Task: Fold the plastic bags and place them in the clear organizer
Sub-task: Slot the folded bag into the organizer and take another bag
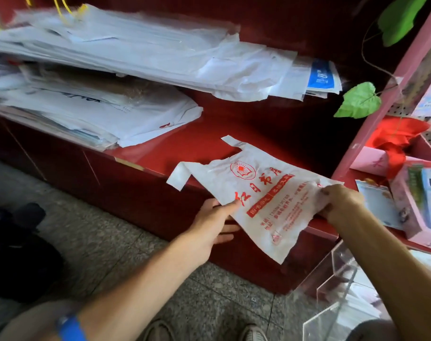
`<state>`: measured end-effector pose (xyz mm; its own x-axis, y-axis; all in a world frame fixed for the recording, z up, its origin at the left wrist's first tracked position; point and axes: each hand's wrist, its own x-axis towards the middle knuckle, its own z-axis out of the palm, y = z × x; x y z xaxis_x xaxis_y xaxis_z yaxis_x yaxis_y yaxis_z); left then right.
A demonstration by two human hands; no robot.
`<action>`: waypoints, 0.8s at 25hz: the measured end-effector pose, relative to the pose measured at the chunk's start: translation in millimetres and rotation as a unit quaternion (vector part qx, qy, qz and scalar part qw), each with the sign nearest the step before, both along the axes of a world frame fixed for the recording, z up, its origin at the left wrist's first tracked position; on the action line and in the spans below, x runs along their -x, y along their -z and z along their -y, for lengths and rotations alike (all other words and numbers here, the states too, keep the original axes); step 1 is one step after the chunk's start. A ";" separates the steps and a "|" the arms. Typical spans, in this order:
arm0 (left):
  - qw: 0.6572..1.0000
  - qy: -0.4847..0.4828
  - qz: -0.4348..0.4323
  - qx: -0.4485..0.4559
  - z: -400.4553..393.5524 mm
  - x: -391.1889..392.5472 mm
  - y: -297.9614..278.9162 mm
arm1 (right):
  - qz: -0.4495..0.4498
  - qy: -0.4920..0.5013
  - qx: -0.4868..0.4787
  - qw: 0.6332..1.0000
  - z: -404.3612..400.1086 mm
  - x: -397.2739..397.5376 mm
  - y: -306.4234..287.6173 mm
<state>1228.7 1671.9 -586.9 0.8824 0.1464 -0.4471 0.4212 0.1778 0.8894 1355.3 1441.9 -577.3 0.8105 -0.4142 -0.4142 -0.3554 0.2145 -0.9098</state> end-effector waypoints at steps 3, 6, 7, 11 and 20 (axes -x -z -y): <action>0.981 -0.170 0.072 0.059 -3.2 -9.3 -5.6 | -0.010 -0.056 0.098 0.994 1.6 6.8 -2.1; 0.973 -0.204 0.099 0.052 -13.5 -17.5 -3.7 | -0.042 -0.168 0.185 0.967 4.2 16.8 -11.0; 0.974 -0.197 0.107 0.029 -16.1 -20.1 -2.3 | -0.056 -0.185 0.255 0.947 3.8 19.9 -13.7; 0.977 -0.124 0.149 -0.084 -25.1 -37.1 -6.3 | 0.066 -0.191 0.578 0.791 -3.3 19.8 -17.1; 0.989 -0.080 0.092 -0.085 -52.5 -118.3 -7.4 | 0.146 -0.527 0.510 0.664 -33.3 5.4 -1.4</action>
